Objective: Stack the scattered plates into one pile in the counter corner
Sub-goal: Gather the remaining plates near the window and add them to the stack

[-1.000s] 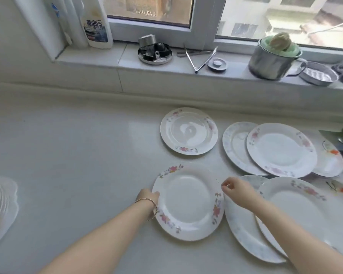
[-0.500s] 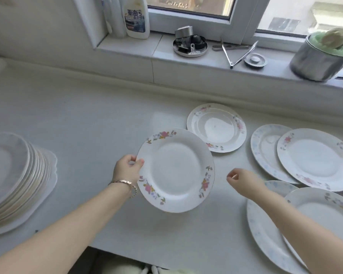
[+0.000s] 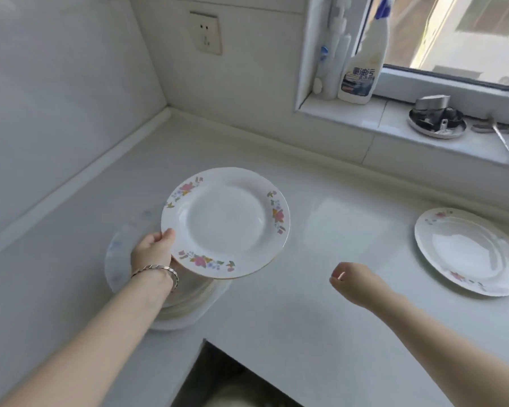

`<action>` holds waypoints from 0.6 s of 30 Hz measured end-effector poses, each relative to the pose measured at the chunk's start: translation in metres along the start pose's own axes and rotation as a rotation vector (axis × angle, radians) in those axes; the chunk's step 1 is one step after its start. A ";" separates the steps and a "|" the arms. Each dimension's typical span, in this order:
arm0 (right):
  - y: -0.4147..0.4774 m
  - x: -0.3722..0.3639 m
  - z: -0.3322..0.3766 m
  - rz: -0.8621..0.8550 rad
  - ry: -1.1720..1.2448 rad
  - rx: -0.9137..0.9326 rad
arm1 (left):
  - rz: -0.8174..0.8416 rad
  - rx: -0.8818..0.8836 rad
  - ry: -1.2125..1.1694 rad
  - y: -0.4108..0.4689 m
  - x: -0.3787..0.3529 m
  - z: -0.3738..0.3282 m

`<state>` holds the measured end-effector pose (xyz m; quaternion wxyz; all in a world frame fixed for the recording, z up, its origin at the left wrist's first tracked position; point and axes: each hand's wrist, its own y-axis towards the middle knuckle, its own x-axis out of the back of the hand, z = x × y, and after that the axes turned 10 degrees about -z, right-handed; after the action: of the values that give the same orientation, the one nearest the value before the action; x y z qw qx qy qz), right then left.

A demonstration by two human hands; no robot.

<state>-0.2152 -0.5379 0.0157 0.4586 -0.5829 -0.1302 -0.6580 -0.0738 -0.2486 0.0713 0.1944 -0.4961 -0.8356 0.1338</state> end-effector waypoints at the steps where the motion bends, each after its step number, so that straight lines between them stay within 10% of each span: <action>1: 0.002 -0.005 0.016 0.003 -0.005 0.006 | -0.023 -0.002 0.005 0.015 0.012 -0.002; 18: 0.019 -0.036 0.106 0.051 -0.121 0.057 | -0.043 0.060 0.198 0.102 0.081 0.026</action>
<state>-0.1354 -0.4569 0.0069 0.4831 -0.6113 -0.1615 -0.6056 -0.0415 -0.1302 0.0213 0.2935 -0.4827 -0.8185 0.1046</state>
